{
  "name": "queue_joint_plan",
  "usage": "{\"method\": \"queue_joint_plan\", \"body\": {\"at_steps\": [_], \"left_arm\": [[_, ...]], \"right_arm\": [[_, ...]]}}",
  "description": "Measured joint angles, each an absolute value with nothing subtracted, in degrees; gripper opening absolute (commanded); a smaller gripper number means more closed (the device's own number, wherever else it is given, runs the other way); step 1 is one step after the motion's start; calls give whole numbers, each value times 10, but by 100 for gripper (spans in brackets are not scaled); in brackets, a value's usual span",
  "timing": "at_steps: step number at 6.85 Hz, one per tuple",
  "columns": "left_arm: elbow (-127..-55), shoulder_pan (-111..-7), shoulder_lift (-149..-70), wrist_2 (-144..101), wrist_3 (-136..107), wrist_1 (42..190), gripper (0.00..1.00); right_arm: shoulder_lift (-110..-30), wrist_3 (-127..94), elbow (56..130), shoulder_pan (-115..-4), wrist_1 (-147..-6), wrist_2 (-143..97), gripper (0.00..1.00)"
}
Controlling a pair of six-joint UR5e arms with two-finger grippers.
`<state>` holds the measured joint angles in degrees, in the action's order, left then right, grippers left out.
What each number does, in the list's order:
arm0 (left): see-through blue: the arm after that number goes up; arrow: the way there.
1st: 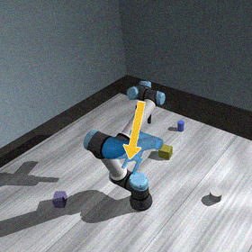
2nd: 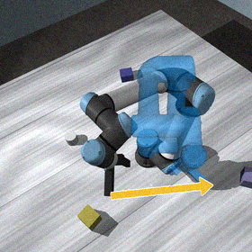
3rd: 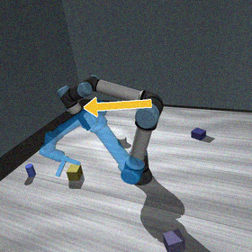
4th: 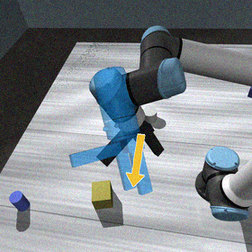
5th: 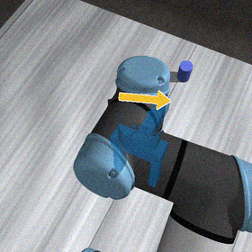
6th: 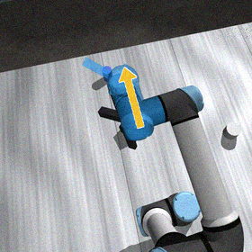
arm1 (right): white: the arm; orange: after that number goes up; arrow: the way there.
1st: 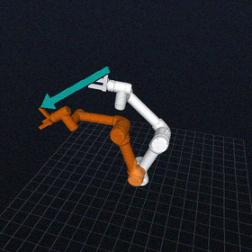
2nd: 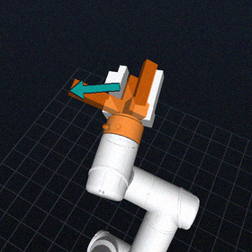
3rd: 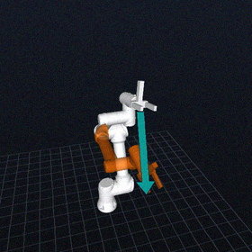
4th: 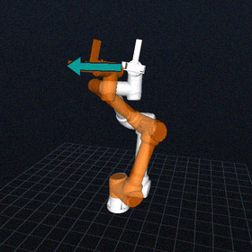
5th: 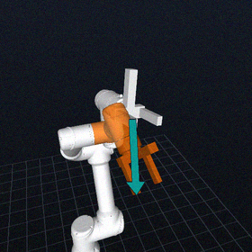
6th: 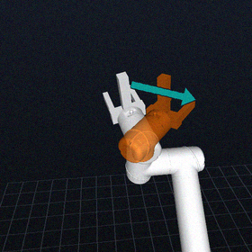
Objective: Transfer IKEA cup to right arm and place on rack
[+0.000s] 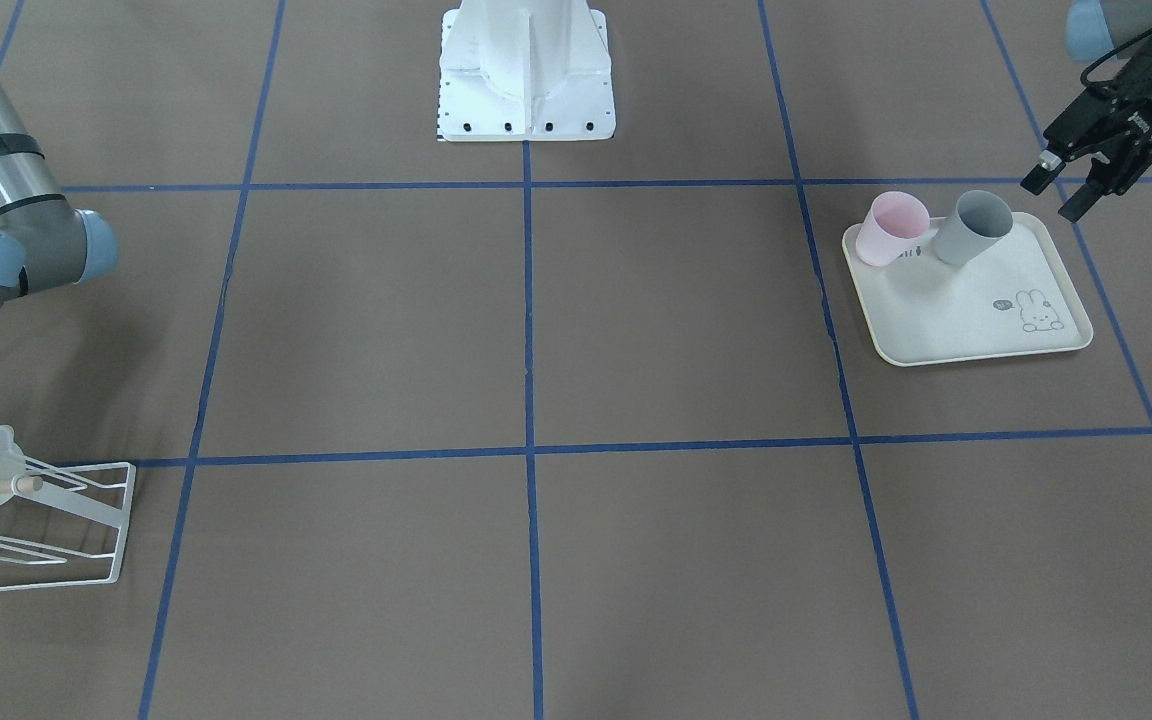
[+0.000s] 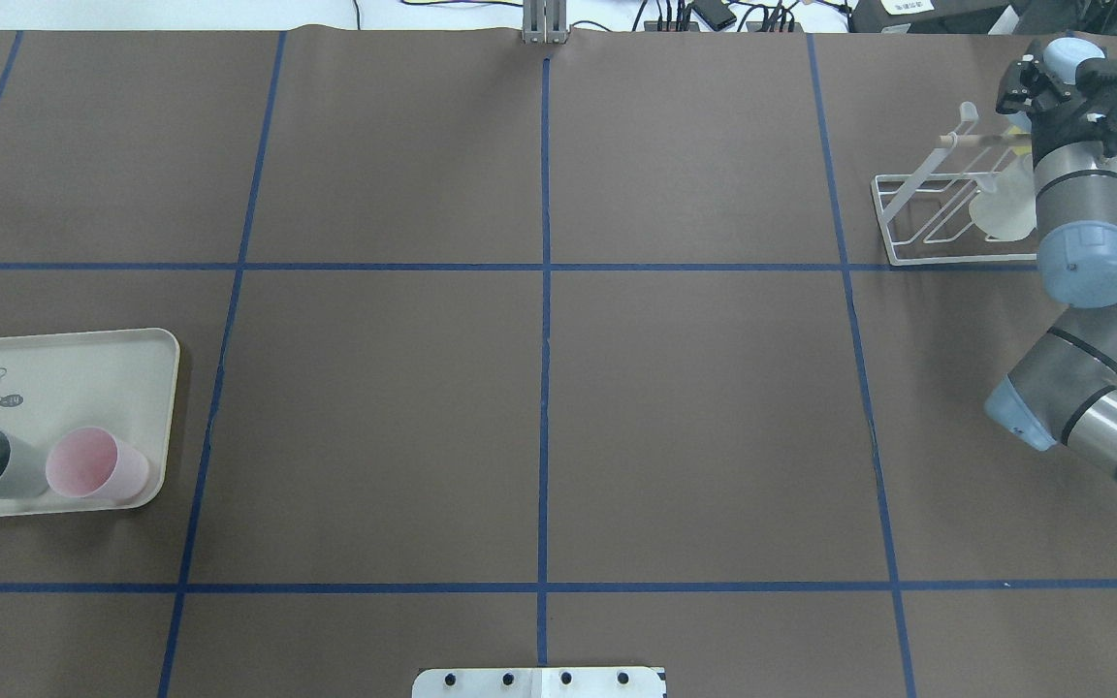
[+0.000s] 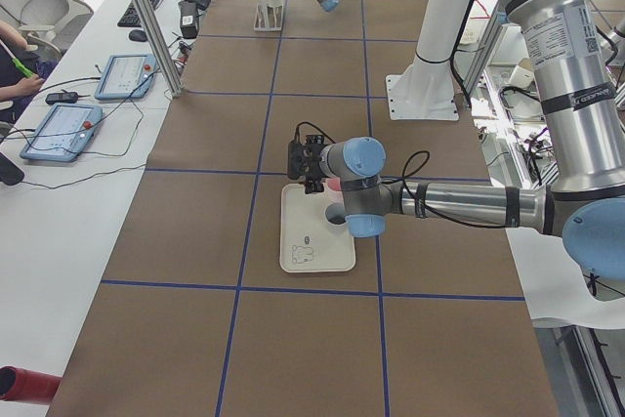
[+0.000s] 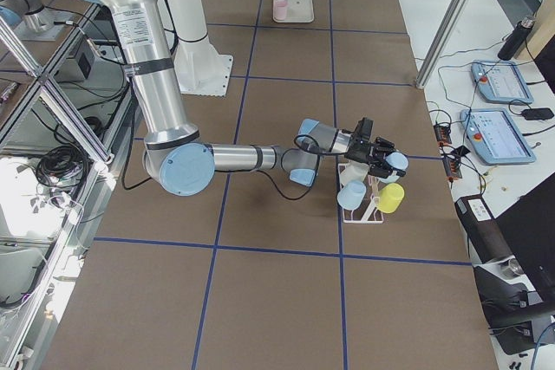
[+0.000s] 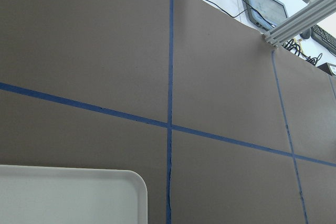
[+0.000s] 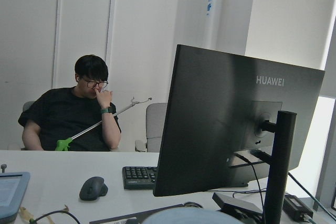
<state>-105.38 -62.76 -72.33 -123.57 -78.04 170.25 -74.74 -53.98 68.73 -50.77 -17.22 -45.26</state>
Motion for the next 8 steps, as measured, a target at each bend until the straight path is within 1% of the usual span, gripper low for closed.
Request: {"method": "queue_joint_plan", "body": {"at_steps": [5, 6, 7, 8], "left_arm": [[-1053, -628, -723, -1236, -780, 1702, 99], [-1053, -628, -723, -1236, -780, 1702, 99], [-1053, -628, -723, -1236, -780, 1702, 99], [-1053, -628, -723, -1236, -780, 1702, 99]], "right_arm": [[-748, -540, 678, -504, -172, -450, 0], [-748, -540, 677, -501, -172, -449, 25], [-748, -541, 677, -500, -172, -449, 39], [-747, -540, 677, -500, -172, -449, 99]]}}
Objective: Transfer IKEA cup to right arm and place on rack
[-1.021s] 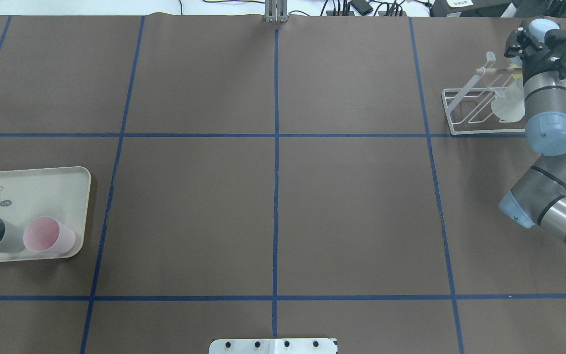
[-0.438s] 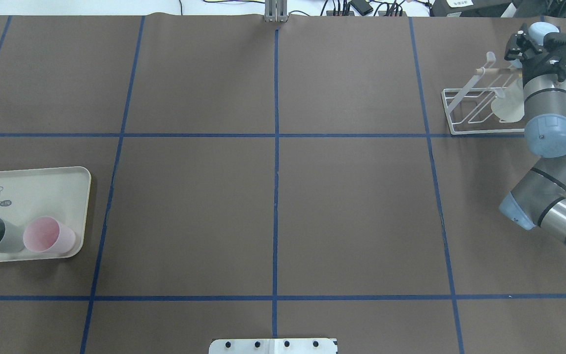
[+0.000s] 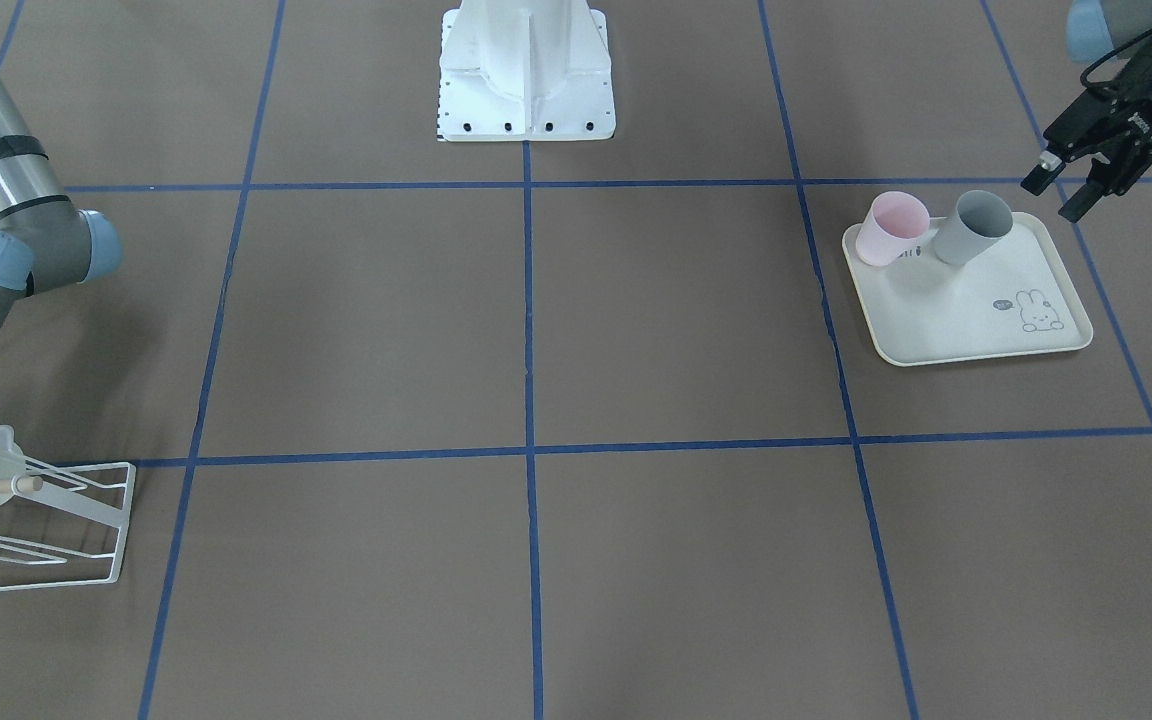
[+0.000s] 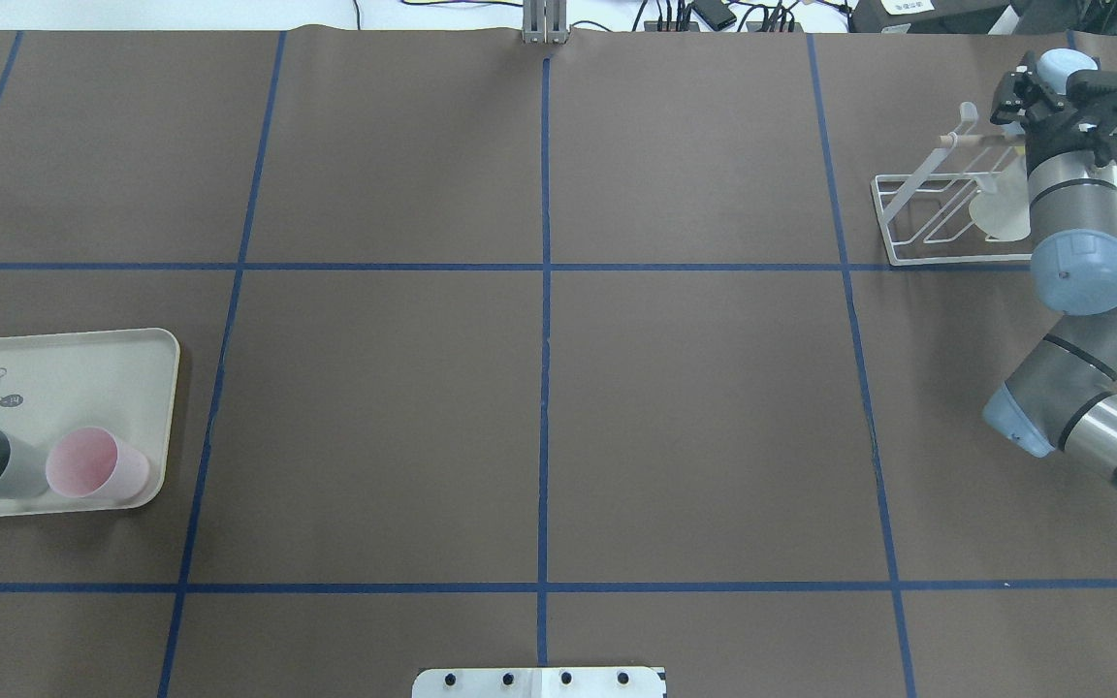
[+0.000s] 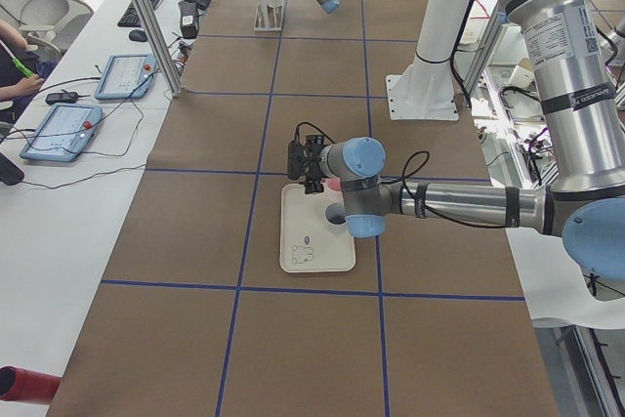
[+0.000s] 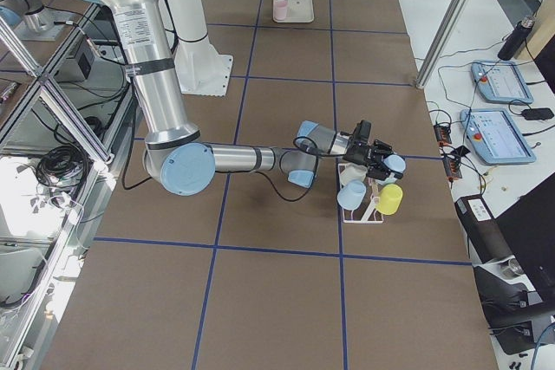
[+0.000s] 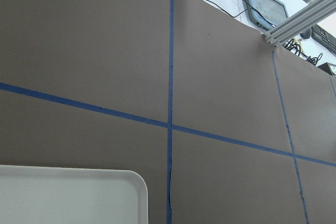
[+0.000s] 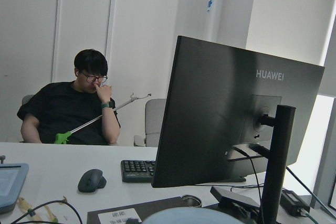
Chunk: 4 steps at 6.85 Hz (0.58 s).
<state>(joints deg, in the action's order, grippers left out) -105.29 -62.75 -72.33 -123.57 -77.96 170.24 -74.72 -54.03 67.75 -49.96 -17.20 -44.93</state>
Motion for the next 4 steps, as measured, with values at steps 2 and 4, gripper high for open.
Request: {"method": "queue_joint_plan", "body": {"at_steps": [2, 4], "left_arm": [[-1053, -628, -724, -1236, -780, 1702, 99], [-1053, -628, -724, -1236, -780, 1702, 99]], "right_arm": [[-746, -538, 678, -499, -171, -450, 100], [-747, -530, 682, -500, -170, -453, 100]]}}
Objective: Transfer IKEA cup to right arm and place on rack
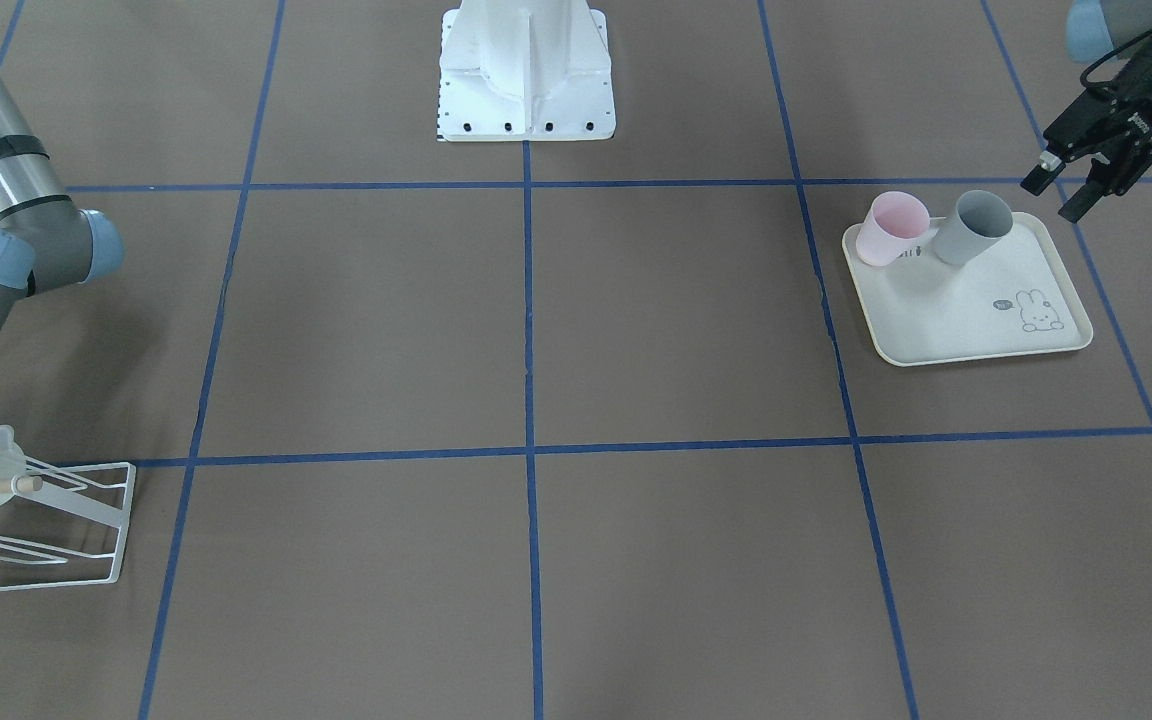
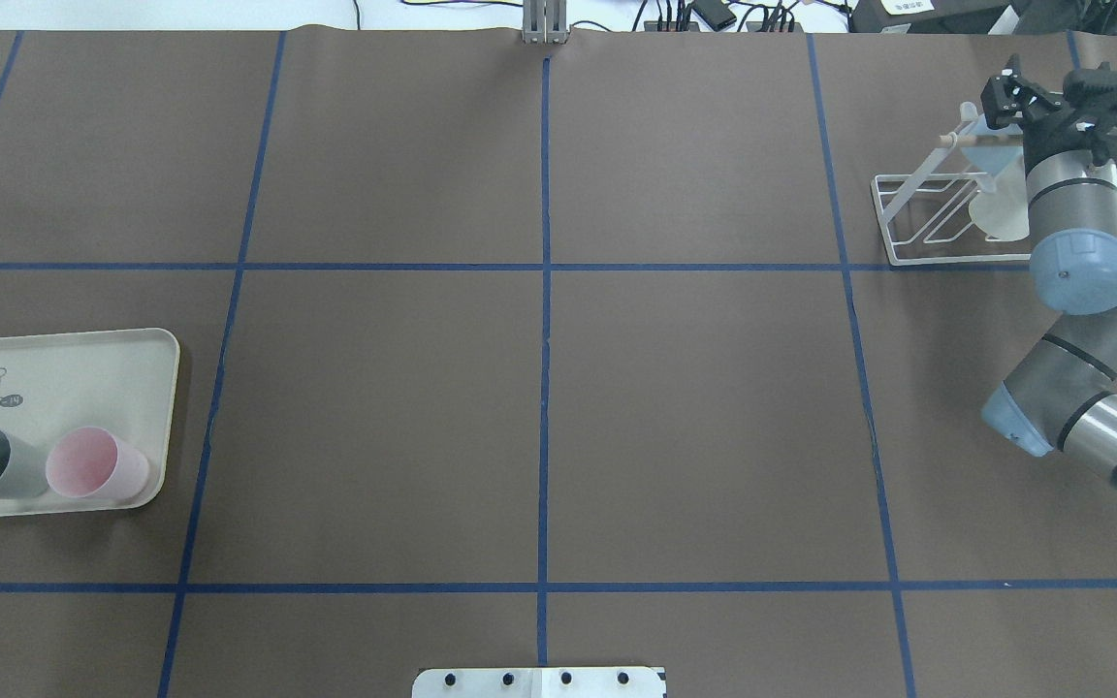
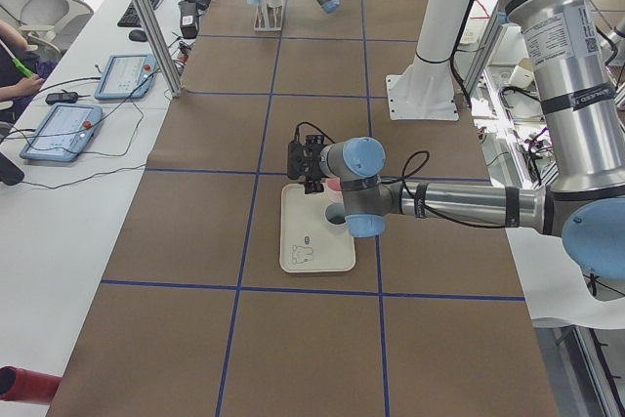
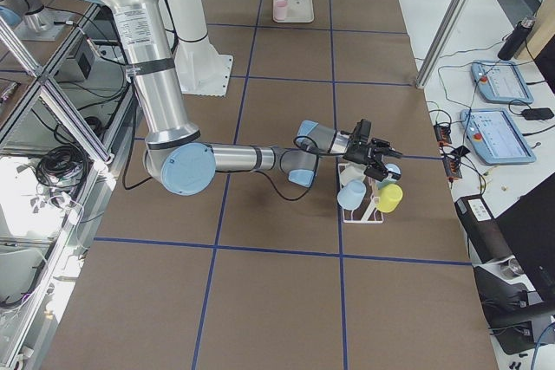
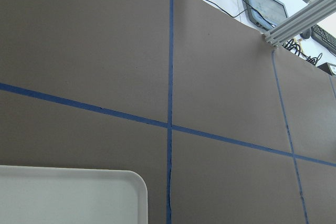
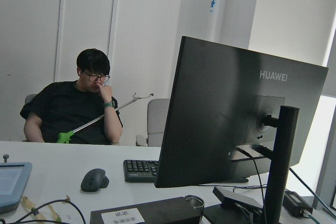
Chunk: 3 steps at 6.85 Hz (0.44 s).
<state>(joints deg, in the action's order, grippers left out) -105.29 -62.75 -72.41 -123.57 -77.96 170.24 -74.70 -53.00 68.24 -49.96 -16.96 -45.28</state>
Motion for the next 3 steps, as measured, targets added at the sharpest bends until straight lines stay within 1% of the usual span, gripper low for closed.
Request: {"method": "queue_joint_plan", "body": {"at_steps": [3], "left_arm": [[-1062, -628, -724, -1236, -779, 1699, 99]], "right_arm": [[-752, -502, 727, -532, -172, -515, 100]]}}
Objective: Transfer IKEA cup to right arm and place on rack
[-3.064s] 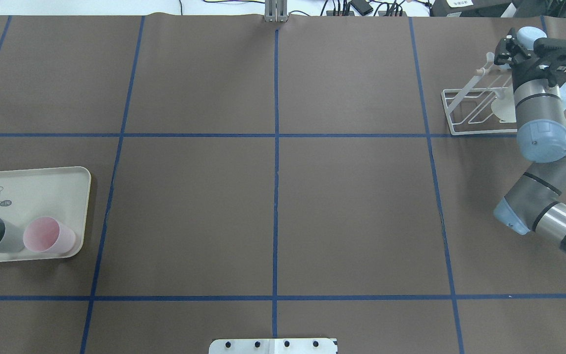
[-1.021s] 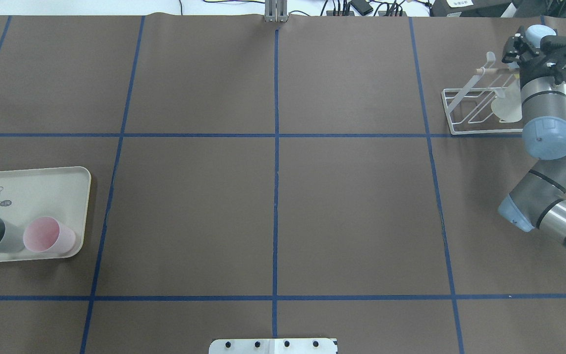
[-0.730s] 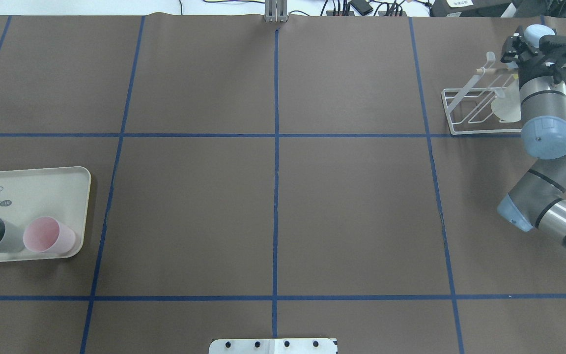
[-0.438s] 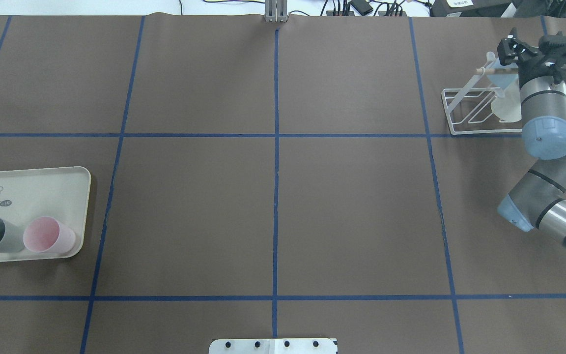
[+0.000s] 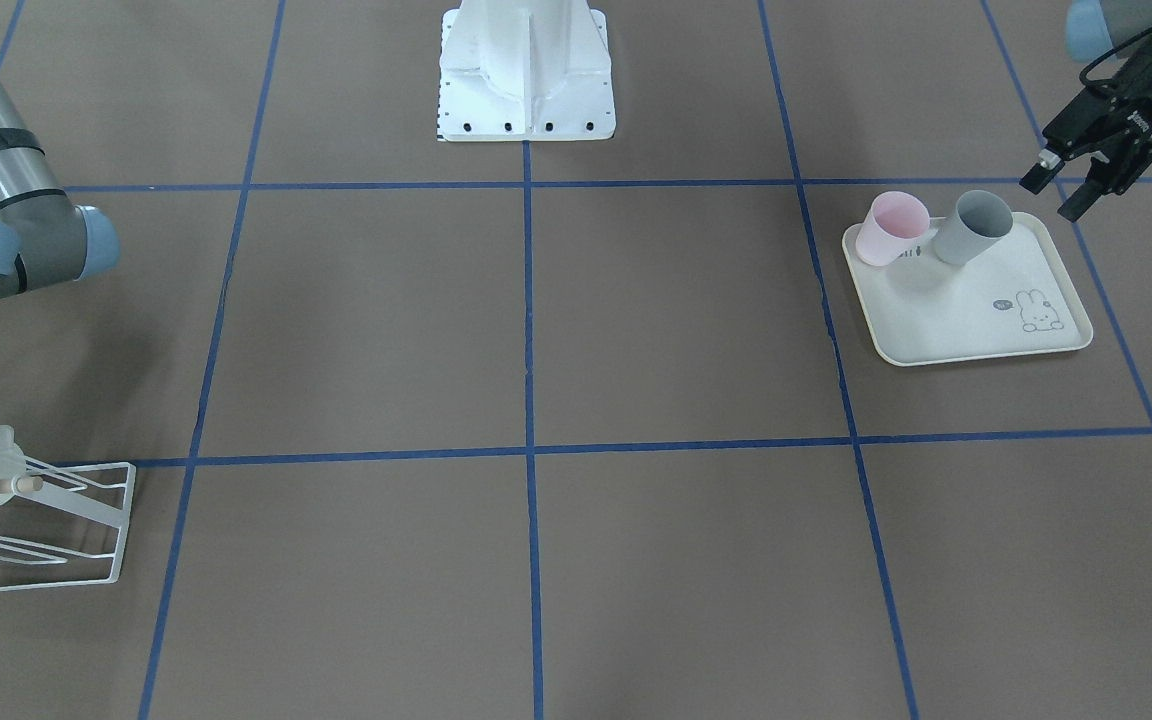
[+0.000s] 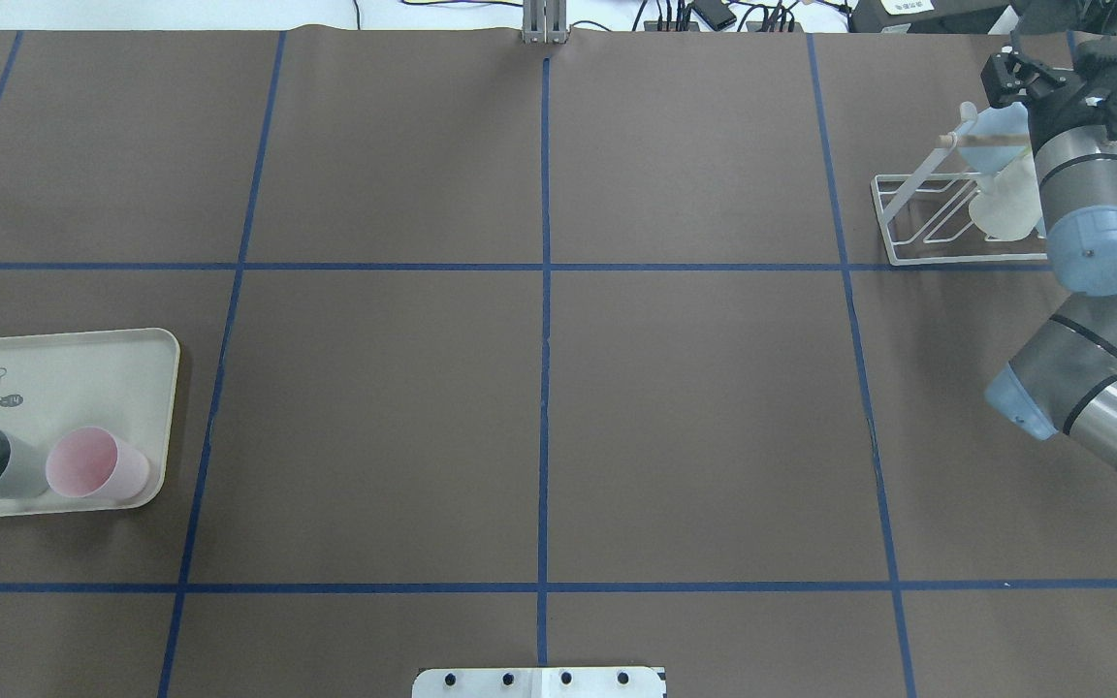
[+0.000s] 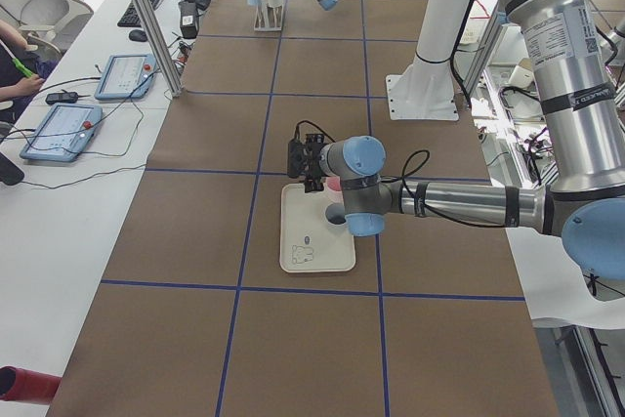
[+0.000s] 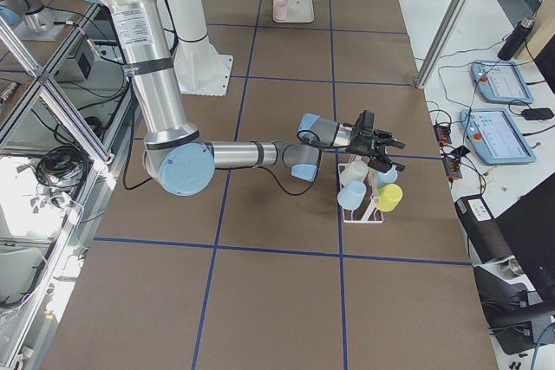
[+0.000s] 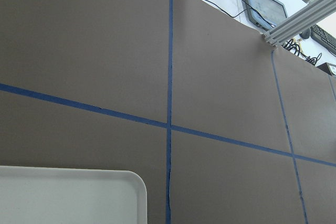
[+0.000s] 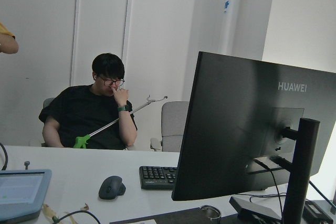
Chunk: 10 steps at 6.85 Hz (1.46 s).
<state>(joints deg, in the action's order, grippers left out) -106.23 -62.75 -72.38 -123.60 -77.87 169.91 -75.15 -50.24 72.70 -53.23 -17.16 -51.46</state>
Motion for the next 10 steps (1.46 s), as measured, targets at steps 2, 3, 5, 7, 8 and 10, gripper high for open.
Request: {"method": "queue_joint_plan", "body": {"at_steps": [2, 3, 5, 7, 8, 10], "left_arm": [[-1077, -626, -722, -1237, -775, 1692, 99], [-1086, -622, -722, -1237, -769, 1676, 100], [-1139, -616, -718, -1236, -692, 1560, 100], [-1173, -619, -684, -1233, -536, 1441, 100], [-1175, -621, -646, -1233, -443, 1422, 100], [-1165, -621, -594, -1233, -322, 1413, 100]], "right_arm": [[-766, -471, 758, -606, -176, -631, 100], [-769, -464, 766, -649, -180, -707, 100], [-770, -463, 813, -721, -236, -854, 100], [-773, -484, 892, -747, -324, -949, 100], [-774, -507, 920, -751, -352, -1002, 100], [-769, -567, 958, -757, -385, -1113, 100]]}}
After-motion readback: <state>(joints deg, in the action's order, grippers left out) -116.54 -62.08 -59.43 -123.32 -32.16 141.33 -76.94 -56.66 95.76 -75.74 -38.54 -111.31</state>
